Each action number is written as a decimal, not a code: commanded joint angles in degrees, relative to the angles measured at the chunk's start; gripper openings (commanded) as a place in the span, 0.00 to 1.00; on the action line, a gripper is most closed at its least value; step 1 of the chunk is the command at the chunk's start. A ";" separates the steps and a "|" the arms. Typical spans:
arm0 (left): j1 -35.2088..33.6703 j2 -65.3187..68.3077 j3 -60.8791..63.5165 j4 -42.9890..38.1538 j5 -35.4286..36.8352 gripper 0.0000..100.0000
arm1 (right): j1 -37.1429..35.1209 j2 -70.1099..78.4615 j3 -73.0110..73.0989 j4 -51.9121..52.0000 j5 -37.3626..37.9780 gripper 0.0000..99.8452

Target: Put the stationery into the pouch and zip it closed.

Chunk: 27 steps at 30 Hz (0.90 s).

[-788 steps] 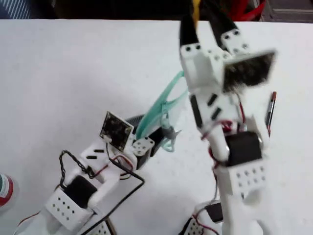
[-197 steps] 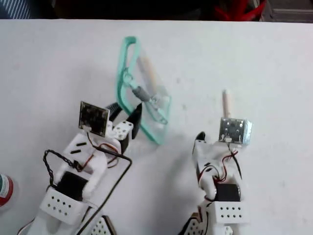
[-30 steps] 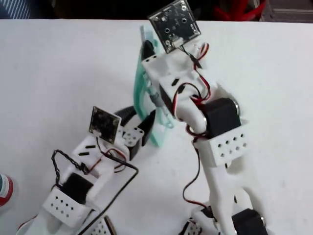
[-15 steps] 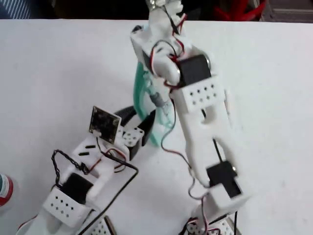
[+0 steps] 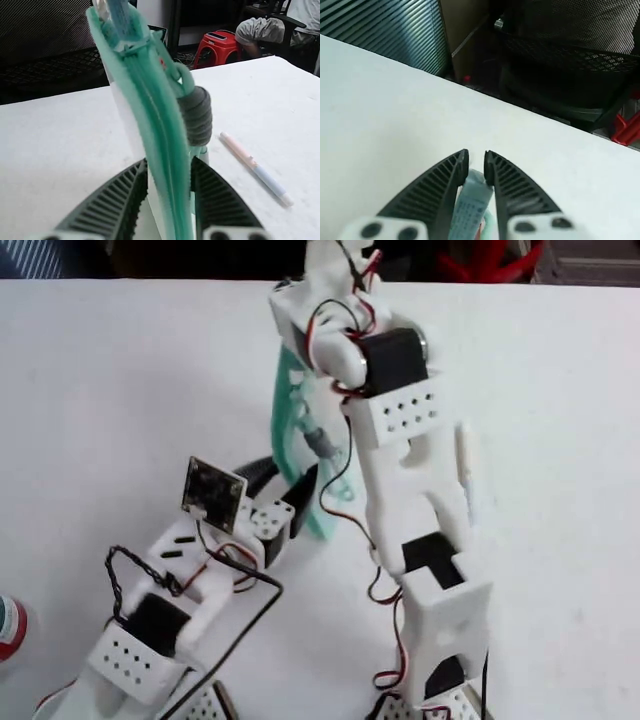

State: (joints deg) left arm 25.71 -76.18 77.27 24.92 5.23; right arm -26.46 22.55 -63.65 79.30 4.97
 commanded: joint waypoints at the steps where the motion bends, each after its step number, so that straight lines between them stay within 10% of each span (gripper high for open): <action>1: 0.40 -0.57 -0.26 -1.58 -0.09 0.15 | 0.48 -1.19 -2.46 1.10 -0.09 0.02; 19: 0.40 -0.57 -0.26 -1.49 -0.09 0.15 | -6.64 -9.63 -2.37 18.51 13.45 0.02; 27: 0.40 -0.57 -0.26 -1.49 -0.09 0.15 | 15.08 -18.24 1.93 19.30 3.08 0.02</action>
State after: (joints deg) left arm 25.71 -76.18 77.27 24.92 5.14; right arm -21.10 8.13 -63.74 98.37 10.59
